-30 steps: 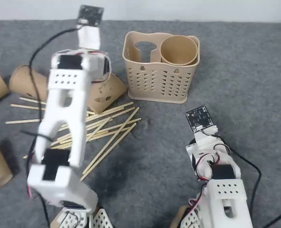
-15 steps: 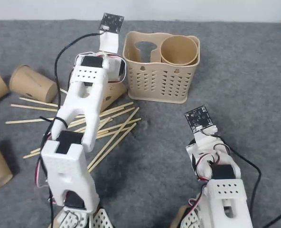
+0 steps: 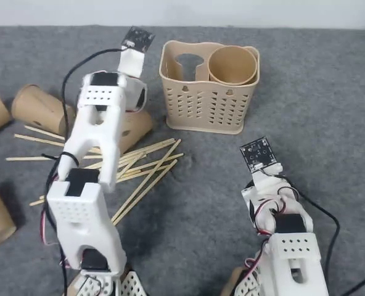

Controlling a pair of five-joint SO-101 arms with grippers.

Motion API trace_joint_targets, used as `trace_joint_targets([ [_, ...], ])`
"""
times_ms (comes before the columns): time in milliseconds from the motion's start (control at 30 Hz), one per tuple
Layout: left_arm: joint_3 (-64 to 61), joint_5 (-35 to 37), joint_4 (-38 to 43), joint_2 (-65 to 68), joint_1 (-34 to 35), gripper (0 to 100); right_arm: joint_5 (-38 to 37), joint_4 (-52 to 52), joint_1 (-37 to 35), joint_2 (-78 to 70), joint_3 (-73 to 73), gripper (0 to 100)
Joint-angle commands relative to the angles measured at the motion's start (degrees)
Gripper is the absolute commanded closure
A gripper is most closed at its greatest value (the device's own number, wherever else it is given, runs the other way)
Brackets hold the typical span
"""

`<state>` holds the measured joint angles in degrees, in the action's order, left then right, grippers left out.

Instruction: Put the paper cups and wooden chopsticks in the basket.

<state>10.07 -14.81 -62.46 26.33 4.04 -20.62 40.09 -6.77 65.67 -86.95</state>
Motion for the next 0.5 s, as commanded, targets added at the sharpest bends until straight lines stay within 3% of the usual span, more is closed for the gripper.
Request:
trace_joint_targets([
  [0,3.3,-2.99,-2.99,-1.05,1.76,93,-1.32,-1.36,0.75,1.36,0.35,99.1],
  [133,11.74,-4.13,-12.4,-1.05,4.31,93,-1.32,-1.36,0.84,1.36,0.35,99.1],
  [367,31.96,-9.32,-37.71,-0.35,9.23,93,-1.32,-1.36,0.84,1.36,0.35,99.1],
  [467,33.36,-9.41,-38.07,-1.05,10.99,93,-1.32,-1.36,0.84,1.36,0.35,99.1],
])
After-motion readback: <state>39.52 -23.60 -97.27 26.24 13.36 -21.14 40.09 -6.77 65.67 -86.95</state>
